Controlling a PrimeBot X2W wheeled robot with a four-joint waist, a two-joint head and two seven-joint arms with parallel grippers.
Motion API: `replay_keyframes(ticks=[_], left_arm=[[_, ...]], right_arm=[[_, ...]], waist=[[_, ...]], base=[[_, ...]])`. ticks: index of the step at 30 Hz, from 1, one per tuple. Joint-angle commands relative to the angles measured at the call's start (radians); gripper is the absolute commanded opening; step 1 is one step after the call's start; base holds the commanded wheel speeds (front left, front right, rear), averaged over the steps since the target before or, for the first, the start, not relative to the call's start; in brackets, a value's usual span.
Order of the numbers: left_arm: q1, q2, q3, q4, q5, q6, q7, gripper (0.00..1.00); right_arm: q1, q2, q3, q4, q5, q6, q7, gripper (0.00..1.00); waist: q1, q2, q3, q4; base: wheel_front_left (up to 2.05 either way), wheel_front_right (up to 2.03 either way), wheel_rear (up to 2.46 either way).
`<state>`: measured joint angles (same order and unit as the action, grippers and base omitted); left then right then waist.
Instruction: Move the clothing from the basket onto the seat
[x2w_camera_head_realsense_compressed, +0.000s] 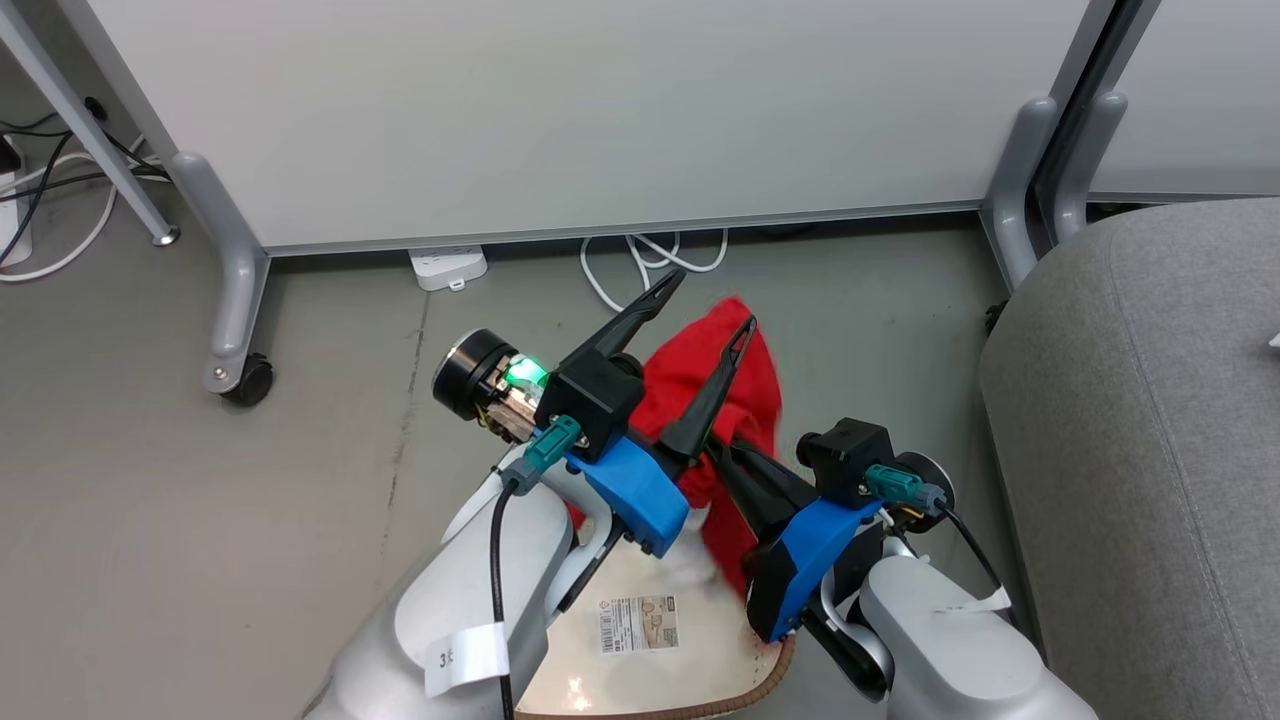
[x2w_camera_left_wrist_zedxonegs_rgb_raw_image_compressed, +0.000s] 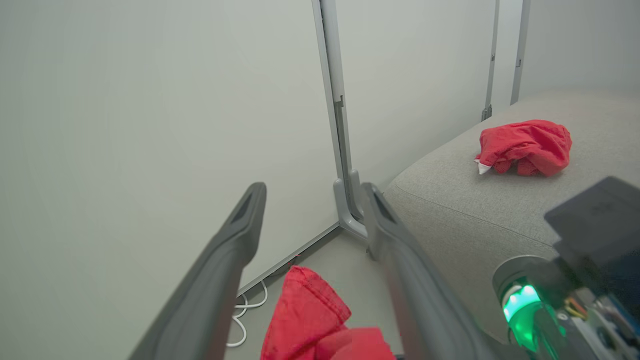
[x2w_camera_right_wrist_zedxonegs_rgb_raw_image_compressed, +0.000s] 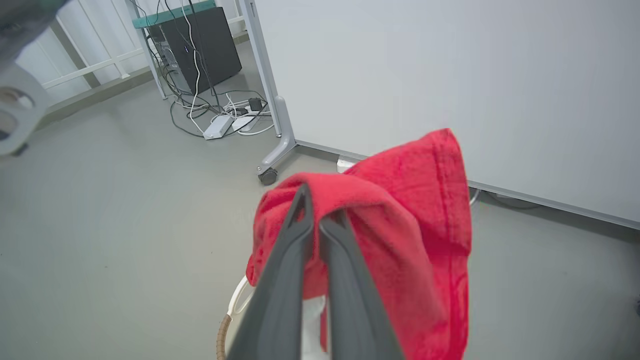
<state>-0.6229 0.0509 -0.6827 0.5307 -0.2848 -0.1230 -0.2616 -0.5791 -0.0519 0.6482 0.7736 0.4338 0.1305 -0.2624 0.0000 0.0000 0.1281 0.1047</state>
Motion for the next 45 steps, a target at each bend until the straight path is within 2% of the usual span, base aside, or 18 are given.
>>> replay_keyframes(ticks=[1, 14, 21, 32, 45], left_arm=[[-0.017, -0.001, 0.008, -0.004, 0.005, 0.006, -0.005, 1.00], [-0.015, -0.001, 0.018, -0.008, 0.020, 0.003, -0.005, 1.00], [-0.021, -0.001, 0.030, -0.010, 0.032, 0.005, -0.005, 1.00], [-0.033, 0.004, 0.045, -0.024, 0.059, 0.004, -0.005, 1.00], [-0.046, 0.020, 0.026, -0.036, 0.093, -0.004, -0.005, 1.00]], right_arm=[[-0.009, 0.003, -0.002, -0.004, 0.004, 0.000, -0.004, 0.00], [-0.018, 0.003, -0.011, -0.009, -0.003, 0.000, -0.004, 0.00], [-0.025, -0.015, -0.052, -0.040, -0.034, 0.000, -0.004, 0.00], [-0.036, -0.050, -0.194, -0.145, -0.113, 0.000, -0.004, 0.00], [0.008, -0.106, -0.398, -0.308, -0.174, 0.000, -0.004, 0.00]], waist=[[0.0000, 0.0000, 0.001, 0.000], [0.0000, 0.0000, 0.018, -0.012], [0.0000, 0.0000, 0.038, -0.029], [0.0000, 0.0000, 0.107, -0.098], [0.0000, 0.0000, 0.188, -0.231]], base=[[0.00, 0.00, 0.00], [0.00, 0.00, 0.00], [0.00, 0.00, 0.00], [0.00, 0.00, 0.00], [0.00, 0.00, 0.00]])
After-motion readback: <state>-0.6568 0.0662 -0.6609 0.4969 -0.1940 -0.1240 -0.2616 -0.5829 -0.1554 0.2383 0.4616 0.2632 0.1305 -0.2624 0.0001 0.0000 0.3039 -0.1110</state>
